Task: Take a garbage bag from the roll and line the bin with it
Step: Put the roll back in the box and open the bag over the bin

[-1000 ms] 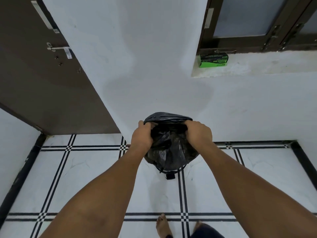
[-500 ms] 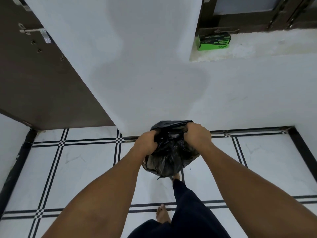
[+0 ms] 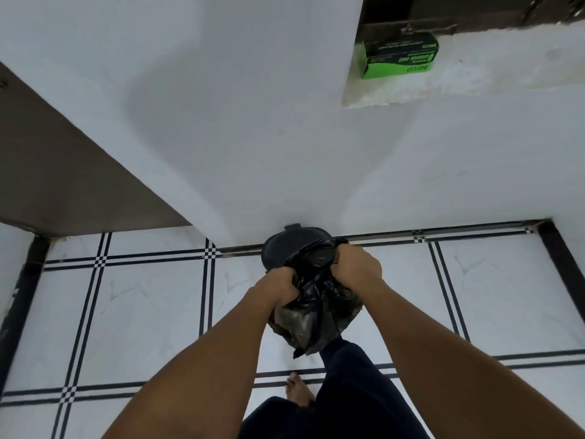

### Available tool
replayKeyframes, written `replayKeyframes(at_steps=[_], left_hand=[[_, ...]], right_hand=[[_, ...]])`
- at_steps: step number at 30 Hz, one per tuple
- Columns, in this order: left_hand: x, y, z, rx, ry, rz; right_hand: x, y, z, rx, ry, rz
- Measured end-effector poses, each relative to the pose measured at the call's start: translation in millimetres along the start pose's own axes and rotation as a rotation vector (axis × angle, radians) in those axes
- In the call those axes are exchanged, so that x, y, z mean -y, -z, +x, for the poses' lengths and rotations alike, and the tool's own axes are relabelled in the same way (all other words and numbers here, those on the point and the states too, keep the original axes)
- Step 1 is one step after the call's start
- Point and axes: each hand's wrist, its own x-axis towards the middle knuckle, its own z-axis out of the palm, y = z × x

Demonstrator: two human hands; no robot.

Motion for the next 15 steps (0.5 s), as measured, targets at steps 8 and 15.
replayKeyframes(at_steps=[8,15], left_hand=[[36.6,-54.4,18.8,0.164,0.075,0.012],[63.0,-98.7,41.1,0.058,0.112,-0.032]], right_hand=[[-5.2,-62.0,12.5,0.080,0.002,-0.001],[-31.1,-120.0,25.5,0.125,-0.025,-0.025]])
